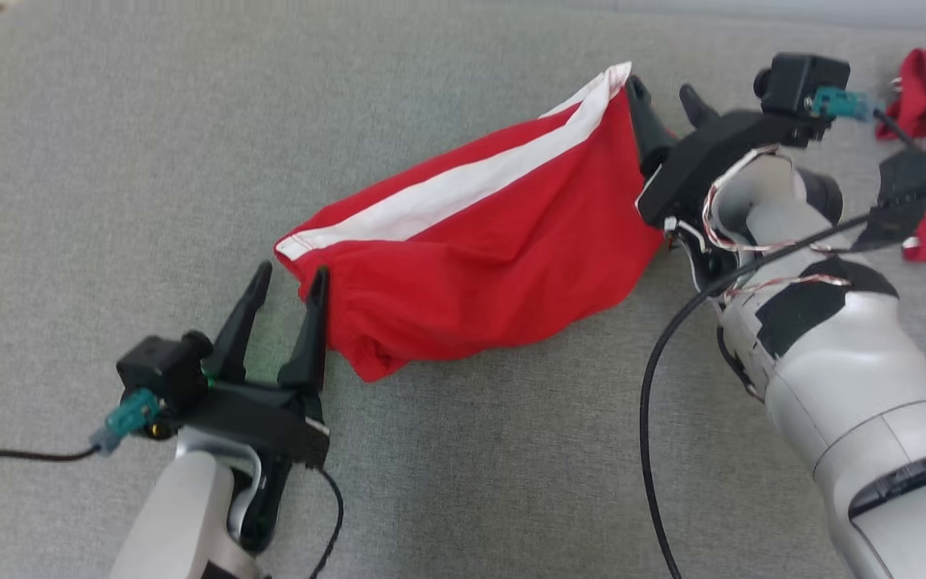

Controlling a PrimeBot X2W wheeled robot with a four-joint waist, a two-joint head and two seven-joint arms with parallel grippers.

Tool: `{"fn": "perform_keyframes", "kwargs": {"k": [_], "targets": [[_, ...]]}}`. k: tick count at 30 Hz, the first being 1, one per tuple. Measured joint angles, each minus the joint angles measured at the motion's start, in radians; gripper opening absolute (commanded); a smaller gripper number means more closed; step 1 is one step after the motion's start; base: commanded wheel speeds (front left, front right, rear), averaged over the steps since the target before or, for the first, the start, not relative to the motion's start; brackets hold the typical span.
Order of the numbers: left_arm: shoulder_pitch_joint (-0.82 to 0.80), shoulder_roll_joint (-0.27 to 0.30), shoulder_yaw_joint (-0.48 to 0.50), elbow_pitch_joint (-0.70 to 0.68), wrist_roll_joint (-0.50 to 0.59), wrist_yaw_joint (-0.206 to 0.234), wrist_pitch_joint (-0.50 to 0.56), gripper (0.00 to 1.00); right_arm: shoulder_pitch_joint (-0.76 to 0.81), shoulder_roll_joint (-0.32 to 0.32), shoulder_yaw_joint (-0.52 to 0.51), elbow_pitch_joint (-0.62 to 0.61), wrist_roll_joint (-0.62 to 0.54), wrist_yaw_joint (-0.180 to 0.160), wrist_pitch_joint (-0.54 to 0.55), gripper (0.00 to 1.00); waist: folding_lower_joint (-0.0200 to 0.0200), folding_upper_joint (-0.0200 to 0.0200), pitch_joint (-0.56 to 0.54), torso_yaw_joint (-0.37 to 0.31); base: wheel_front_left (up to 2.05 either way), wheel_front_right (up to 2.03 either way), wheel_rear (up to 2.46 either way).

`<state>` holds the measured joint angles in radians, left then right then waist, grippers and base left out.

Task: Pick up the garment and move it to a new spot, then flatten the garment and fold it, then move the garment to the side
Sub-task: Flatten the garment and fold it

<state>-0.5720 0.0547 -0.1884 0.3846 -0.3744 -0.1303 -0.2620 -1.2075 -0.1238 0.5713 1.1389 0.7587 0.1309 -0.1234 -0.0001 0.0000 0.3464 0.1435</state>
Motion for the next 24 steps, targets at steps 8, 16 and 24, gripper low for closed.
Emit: {"fn": "perform_keyframes", "kwargs": {"k": [8,16,24], "targets": [[0.103,-0.003,0.044,-0.063,0.051,0.006,0.000,1.00,0.085,-0.036,0.057,-0.040,0.056,0.000,-0.034,1.00,0.0000,0.0000,-0.064,-0.022,0.00,0.00,0.00],[0.223,-0.004,0.077,-0.185,0.068,0.025,0.000,1.00,0.181,-0.076,0.106,-0.047,0.101,0.000,-0.050,1.00,-0.0002,0.0000,-0.123,-0.028,0.00,0.00,0.00],[0.313,-0.004,0.083,-0.313,0.111,0.077,0.000,1.00,0.233,-0.093,0.132,-0.030,0.139,0.000,-0.053,1.00,0.0000,-0.0001,-0.145,-0.008,0.00,0.00,0.00]]}}
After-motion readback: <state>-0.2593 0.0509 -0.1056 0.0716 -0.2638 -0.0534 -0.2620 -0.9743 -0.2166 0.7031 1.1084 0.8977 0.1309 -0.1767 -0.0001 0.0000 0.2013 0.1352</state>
